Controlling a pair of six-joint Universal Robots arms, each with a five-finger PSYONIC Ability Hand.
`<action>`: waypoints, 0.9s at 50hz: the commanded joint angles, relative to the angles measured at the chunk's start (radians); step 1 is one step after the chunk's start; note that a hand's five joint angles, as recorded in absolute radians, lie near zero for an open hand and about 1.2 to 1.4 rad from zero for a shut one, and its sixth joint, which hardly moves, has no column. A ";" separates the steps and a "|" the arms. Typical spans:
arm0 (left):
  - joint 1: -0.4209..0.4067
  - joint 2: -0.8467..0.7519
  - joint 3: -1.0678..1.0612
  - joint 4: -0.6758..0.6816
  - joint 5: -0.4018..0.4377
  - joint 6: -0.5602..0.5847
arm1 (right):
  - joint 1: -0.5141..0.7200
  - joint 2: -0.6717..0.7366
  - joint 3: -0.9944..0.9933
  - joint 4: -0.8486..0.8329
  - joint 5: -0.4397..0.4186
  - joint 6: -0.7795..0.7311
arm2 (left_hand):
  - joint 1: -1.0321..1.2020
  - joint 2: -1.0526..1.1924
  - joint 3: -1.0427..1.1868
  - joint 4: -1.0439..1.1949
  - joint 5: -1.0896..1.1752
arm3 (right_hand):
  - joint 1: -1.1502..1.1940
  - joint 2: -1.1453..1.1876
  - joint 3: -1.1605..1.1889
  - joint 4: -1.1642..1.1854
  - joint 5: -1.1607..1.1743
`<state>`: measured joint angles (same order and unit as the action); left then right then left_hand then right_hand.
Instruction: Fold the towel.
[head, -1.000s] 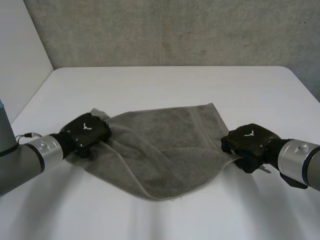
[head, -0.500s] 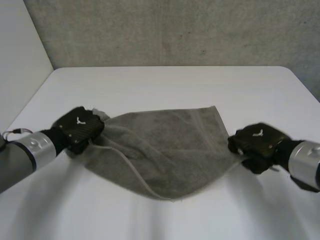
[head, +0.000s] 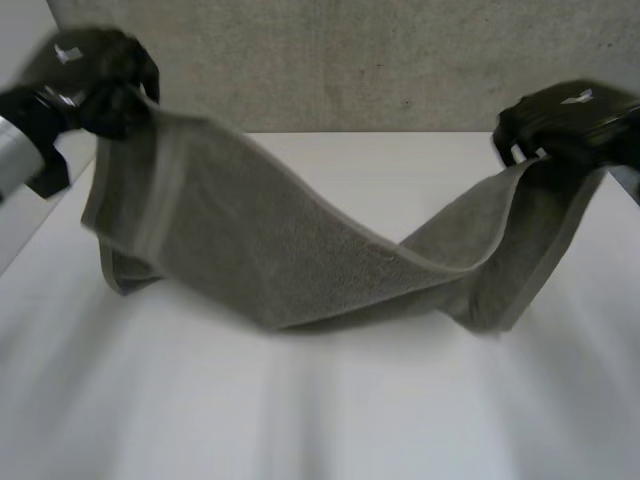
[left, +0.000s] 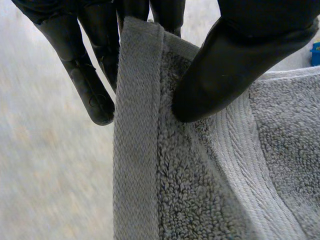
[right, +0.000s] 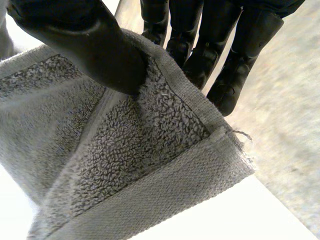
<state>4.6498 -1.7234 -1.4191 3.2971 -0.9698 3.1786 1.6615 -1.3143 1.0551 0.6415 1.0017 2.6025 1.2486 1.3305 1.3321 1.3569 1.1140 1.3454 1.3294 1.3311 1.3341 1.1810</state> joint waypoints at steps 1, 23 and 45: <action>-0.058 -0.364 0.199 -0.030 -0.065 0.026 | 0.165 0.318 -0.260 -0.011 0.282 -0.133 | 0.148 0.066 0.064 0.039 0.108 | 0.051 0.067 0.065 0.062 0.041; -0.091 -0.387 0.734 0.038 -0.285 -0.264 | 0.190 0.345 -0.529 -0.468 0.400 0.097 | 0.148 0.066 0.064 0.039 0.108 | 0.051 0.067 0.065 0.062 0.041; 0.019 -0.173 -0.170 0.088 -0.072 0.055 | 0.114 0.109 0.268 -0.321 0.214 -0.033 | 0.148 0.066 0.064 0.039 0.108 | 0.051 0.067 0.065 0.062 0.041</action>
<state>4.5986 -2.0601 -1.4158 3.3893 -1.1235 3.1437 1.8346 -1.0395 1.1479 0.3290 1.2943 2.5660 1.2487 1.3345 1.3367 1.3572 1.1141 1.3471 1.3294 1.3311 1.3341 1.1809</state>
